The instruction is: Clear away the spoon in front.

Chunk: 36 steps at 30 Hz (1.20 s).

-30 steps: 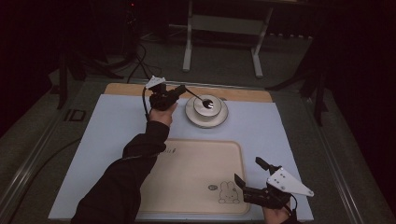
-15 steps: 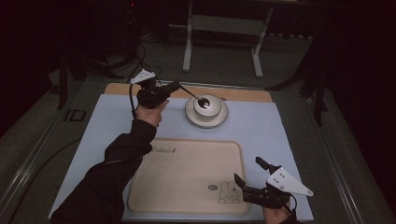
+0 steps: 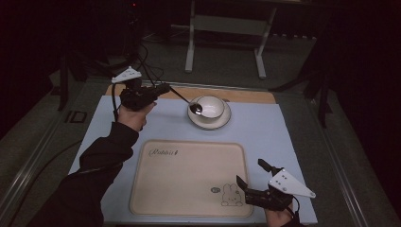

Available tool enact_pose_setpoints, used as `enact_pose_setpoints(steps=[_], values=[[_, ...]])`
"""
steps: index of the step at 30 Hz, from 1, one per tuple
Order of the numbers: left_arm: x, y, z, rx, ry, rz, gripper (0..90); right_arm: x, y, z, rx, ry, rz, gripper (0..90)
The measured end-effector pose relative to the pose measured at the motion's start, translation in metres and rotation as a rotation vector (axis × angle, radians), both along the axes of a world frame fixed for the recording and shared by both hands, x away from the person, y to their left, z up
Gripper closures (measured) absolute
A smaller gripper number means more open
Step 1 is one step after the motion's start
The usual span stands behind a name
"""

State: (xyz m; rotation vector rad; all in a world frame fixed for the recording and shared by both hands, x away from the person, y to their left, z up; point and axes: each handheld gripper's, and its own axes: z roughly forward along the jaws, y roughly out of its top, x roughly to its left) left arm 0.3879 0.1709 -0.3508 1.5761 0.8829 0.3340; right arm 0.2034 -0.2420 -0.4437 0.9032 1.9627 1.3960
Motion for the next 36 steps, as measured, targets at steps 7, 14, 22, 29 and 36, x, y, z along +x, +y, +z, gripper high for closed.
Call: enact_pose_setpoints(steps=[7,14,22,29,36], values=[[-0.010,0.015,0.001,0.041,0.010,-0.065,90.0,-0.001,0.000,0.000,0.001,-0.005,0.004,11.6],[-0.021,0.030,0.003,0.091,0.012,-0.148,89.9,0.000,0.001,0.000,0.000,-0.004,0.006,11.6],[-0.028,0.042,0.006,0.118,0.017,-0.233,89.9,0.000,0.000,0.000,0.002,-0.006,0.007,11.5],[-0.035,0.053,0.006,0.141,0.022,-0.310,89.9,0.000,0.001,0.000,0.003,-0.008,0.008,11.6],[-0.039,0.055,0.005,0.199,0.021,-0.342,89.9,0.000,0.002,0.000,-0.001,-0.011,0.010,11.6]])
